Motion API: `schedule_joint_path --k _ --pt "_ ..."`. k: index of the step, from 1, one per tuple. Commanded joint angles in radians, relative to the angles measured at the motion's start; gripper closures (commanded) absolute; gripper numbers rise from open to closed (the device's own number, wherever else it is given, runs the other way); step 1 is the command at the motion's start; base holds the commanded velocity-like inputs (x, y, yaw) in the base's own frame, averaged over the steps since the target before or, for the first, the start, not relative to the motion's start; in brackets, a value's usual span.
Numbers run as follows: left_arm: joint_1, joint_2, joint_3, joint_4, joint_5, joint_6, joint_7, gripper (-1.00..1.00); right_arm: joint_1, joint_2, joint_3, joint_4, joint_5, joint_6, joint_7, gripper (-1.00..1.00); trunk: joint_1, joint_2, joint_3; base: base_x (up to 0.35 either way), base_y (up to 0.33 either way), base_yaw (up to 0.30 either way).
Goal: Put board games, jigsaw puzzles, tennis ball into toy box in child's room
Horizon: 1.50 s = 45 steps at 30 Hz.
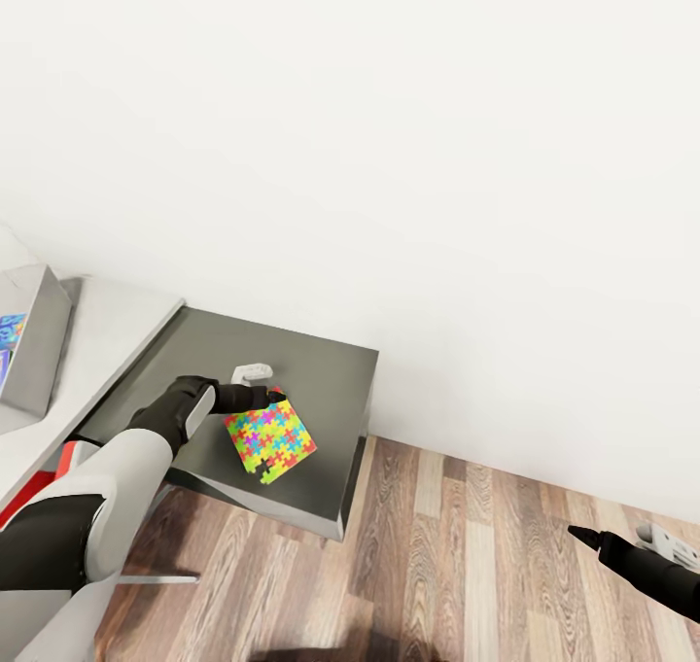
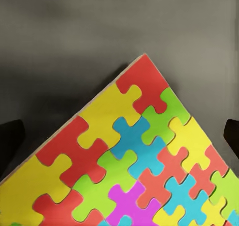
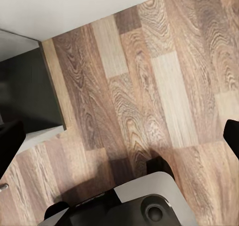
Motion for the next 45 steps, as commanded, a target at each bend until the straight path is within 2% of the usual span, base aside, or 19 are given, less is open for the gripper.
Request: schedule_joint_path --k 1,16,25,34,40,45 --pt "0.0 0.0 0.002 0.038 0.0 0.01 -0.003 -1.0 -0.001 0.0 -0.002 -0.001 0.006 0.006 0.007 -1.0 0.001 -0.001 -0.002 -0.006 -0.019 0.0" --pt "0.0 0.0 0.002 0.038 0.0 0.01 -0.011 -1.0 -0.001 0.0 -0.002 0.0 0.006 0.005 0.007 -1.0 0.001 -0.001 0.005 -0.001 -0.003 -0.046" --pt "0.0 0.002 0.003 0.038 -0.003 0.011 -0.115 -1.0 -0.001 0.0 -0.002 0.0 0.007 0.005 0.008 -1.0 0.001 -0.001 0.007 0.0 0.0 -0.028" --pt "0.0 0.003 0.002 0.038 -0.002 0.012 -0.131 -1.0 -0.001 0.0 -0.002 0.002 0.007 0.005 0.006 -1.0 0.001 -0.001 0.007 0.0 0.0 -0.001" --pt "0.0 0.018 0.003 0.037 -0.002 0.013 -0.189 -1.0 -0.001 0.0 -0.001 0.011 0.015 0.001 0.006 -1.0 0.001 -0.001 0.007 0.0 0.0 0.0" --pt "0.006 0.034 0.001 0.03 -0.008 0.02 -0.198 -1.0 0.0 0.001 0.0 0.017 0.016 -0.012 0.007 -1.0 0.001 -0.001 0.007 0.0 0.0 0.0"
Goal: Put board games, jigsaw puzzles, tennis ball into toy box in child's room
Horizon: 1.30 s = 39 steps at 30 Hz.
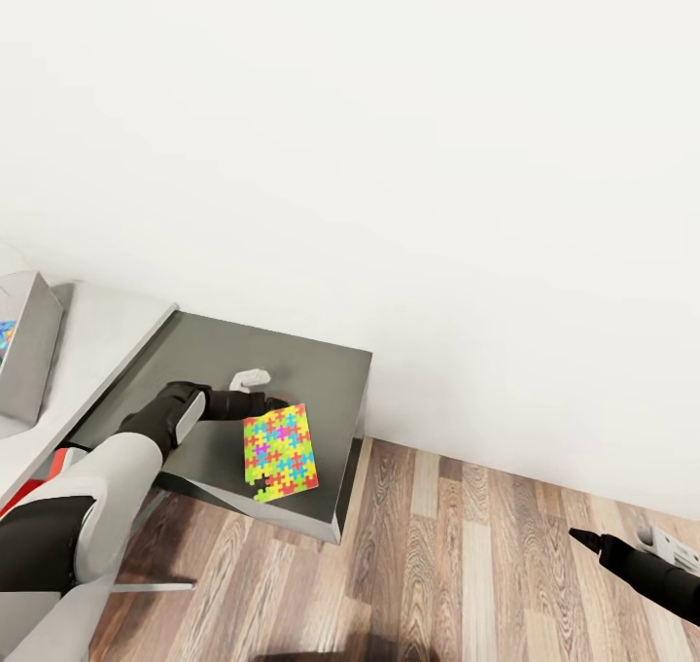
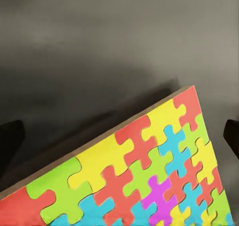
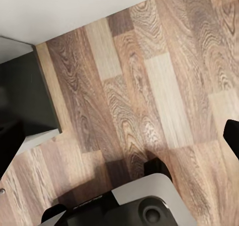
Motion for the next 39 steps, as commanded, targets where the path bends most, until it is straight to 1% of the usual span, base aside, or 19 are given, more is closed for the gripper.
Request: schedule_joint_path --k 1,4,5,7,10,15,30,32,39 --pt "0.005 0.005 0.006 -0.007 -0.006 0.014 0.003 -1.0 -0.001 0.002 -0.002 0.005 0.006 0.0 0.007 -1.0 0.001 -0.002 -0.001 0.0 0.0 0.0" --pt "0.006 0.005 0.006 -0.023 -0.023 0.03 0.02 -1.0 -0.001 0.002 -0.002 0.022 0.006 -0.013 0.007 -1.0 0.001 -0.002 -0.001 0.0 0.0 0.0" --pt "0.003 0.005 0.007 -0.029 -0.022 0.036 0.017 -1.0 -0.001 0.003 -0.002 0.022 0.006 -0.013 0.007 -1.0 0.001 -0.002 -0.001 0.0 0.0 0.0" --pt "-0.006 0.008 0.007 -0.02 -0.01 0.024 0.006 -1.0 -0.001 0.012 -0.002 0.03 0.007 -0.015 0.007 -1.0 0.001 -0.002 -0.001 0.0 0.0 0.0" --pt "-0.007 0.011 0.006 -0.007 0.002 0.008 -0.008 -1.0 -0.002 0.015 -0.002 0.038 0.008 -0.015 0.007 -1.0 0.001 -0.002 -0.001 0.0 0.0 0.0" --pt "-0.008 0.016 0.005 -0.001 0.004 -0.006 -0.011 -1.0 -0.002 0.018 -0.003 0.042 0.009 -0.016 0.007 -1.0 0.001 -0.002 -0.001 0.0 0.0 0.0" --pt "-0.007 0.016 -0.009 0.001 0.006 0.001 -0.023 -1.0 -0.002 0.019 -0.003 0.044 0.009 -0.016 0.007 -1.0 0.001 -0.002 -0.001 0.0 0.0 0.0" --pt "-0.006 0.016 -0.014 0.002 0.006 0.003 -0.023 -1.0 -0.002 0.019 -0.003 0.044 0.009 -0.016 0.007 -1.0 0.001 -0.002 -0.001 0.0 0.0 0.0" --pt "-0.005 0.016 -0.049 0.003 0.006 0.009 -0.024 -1.0 -0.002 0.019 -0.003 0.044 0.009 -0.016 0.007 -1.0 0.001 -0.002 -0.001 0.0 0.0 0.0"
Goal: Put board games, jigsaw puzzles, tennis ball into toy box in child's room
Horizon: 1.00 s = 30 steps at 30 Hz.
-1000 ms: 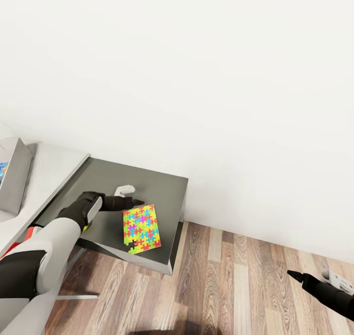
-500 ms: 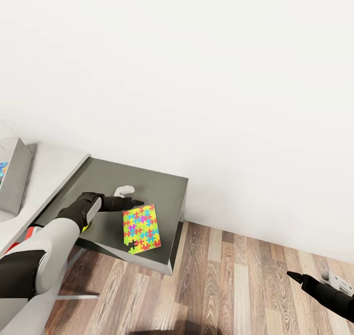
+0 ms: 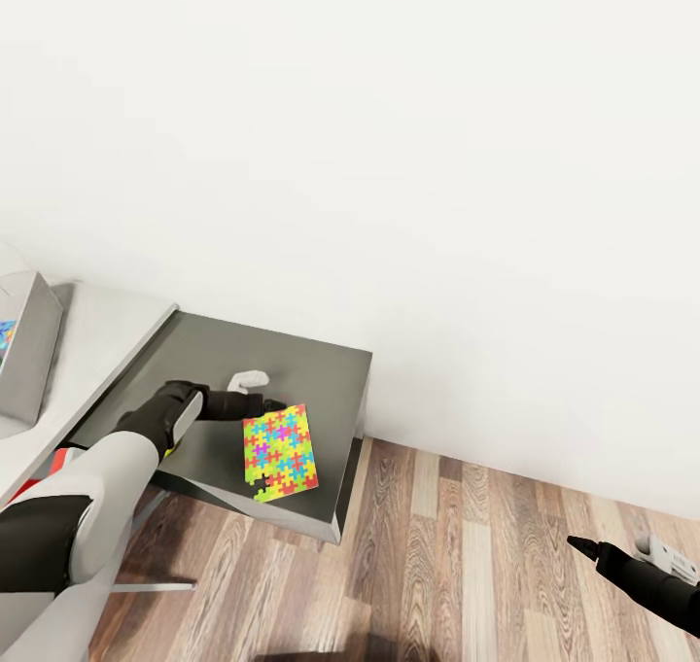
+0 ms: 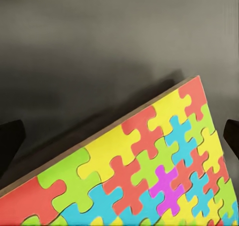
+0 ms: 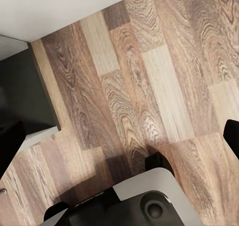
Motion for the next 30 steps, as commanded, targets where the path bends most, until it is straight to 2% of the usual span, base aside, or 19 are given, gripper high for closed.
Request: schedule_joint_path --k 1,8,20,26,30 --pt "0.0 0.0 -0.007 -0.001 0.001 0.007 -0.003 -1.0 -0.001 0.0 -0.002 -0.001 0.005 0.006 0.007 -1.0 0.001 -0.002 -0.001 0.0 0.0 0.0" --pt "0.002 0.0 -0.044 -0.001 0.001 0.009 -0.003 -1.0 -0.001 0.0 -0.002 -0.001 0.005 0.006 0.007 -1.0 0.001 -0.002 -0.001 0.0 0.0 0.0" --pt "0.004 0.001 -0.059 0.0 0.001 0.009 -0.016 -1.0 -0.001 0.0 -0.002 -0.001 0.005 0.006 0.007 -1.0 0.001 -0.002 -0.001 0.0 0.0 0.0" --pt "0.004 0.0 -0.112 0.0 0.0 0.009 -0.071 -1.0 -0.001 0.0 -0.002 -0.001 0.005 0.006 0.007 -1.0 0.001 -0.002 -0.001 0.0 0.0 0.0" --pt "0.005 0.0 -0.13 0.0 0.001 0.009 -0.083 -1.0 -0.001 0.0 -0.002 -0.001 0.005 0.006 0.007 -1.0 0.001 -0.002 -0.001 0.0 0.0 0.0"
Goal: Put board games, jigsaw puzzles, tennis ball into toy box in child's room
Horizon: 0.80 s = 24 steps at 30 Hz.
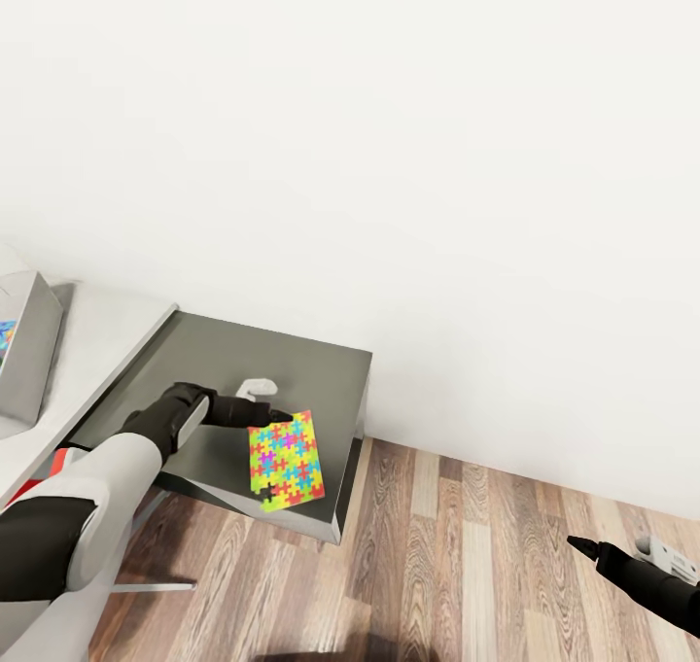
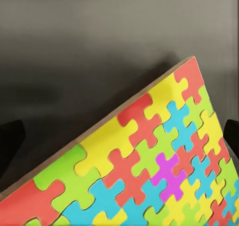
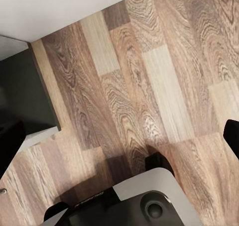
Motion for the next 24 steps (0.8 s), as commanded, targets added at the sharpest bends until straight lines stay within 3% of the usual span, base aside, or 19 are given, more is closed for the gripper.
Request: schedule_joint_path --k 1,13,24 --pt "0.001 0.001 -0.008 -0.001 -0.004 0.007 -0.004 -1.0 -0.001 0.0 -0.002 -0.001 0.005 0.006 0.007 -1.0 0.001 -0.001 -0.002 0.0 0.0 0.0" --pt "0.005 -0.003 -0.02 -0.001 -0.004 0.007 -0.013 -1.0 -0.001 -0.001 -0.002 -0.001 0.005 0.006 0.007 -1.0 0.001 -0.001 -0.002 0.0 0.0 0.0" --pt "0.006 -0.003 -0.09 -0.001 -0.006 0.007 -0.129 -1.0 -0.001 -0.001 -0.002 -0.001 0.004 0.006 0.007 -1.0 0.001 -0.001 -0.002 0.0 0.0 0.0"
